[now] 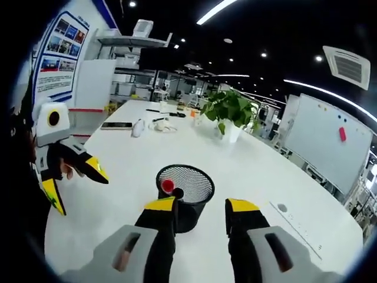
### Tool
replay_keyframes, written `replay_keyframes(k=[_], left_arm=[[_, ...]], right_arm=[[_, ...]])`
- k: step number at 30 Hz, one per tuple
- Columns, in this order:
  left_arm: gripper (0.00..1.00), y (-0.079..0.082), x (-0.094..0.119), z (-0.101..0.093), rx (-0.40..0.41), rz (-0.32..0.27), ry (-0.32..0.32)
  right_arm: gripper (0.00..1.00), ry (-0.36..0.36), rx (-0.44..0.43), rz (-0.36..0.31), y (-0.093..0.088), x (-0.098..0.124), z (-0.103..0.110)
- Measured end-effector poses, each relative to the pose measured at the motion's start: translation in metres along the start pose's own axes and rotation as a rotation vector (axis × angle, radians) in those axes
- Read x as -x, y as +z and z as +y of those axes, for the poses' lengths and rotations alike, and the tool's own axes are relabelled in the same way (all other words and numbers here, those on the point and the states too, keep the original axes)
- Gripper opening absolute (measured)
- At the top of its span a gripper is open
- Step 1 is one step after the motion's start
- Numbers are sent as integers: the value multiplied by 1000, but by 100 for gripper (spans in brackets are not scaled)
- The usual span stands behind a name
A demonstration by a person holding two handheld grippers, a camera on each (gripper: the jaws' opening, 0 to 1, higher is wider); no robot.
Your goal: Pick up the whiteboard markers from the pen holder and place them facing the whiteboard neatly
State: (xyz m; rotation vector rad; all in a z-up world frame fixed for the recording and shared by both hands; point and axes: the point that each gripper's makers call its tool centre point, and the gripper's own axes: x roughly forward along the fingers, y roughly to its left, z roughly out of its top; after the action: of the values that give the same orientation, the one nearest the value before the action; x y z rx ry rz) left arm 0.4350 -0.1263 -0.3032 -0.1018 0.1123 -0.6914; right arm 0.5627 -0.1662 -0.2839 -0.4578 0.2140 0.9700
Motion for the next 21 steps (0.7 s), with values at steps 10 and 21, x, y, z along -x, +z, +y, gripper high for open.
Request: replay_keyframes(k=[10,21], left_arm=[[50,-1,2,6,5,-3,19],[50,-2,3,7,14,-3,20]], right_arm=[[35,5,2,1,1,-3,6],[32,0,-15,-3,1,-9,4]])
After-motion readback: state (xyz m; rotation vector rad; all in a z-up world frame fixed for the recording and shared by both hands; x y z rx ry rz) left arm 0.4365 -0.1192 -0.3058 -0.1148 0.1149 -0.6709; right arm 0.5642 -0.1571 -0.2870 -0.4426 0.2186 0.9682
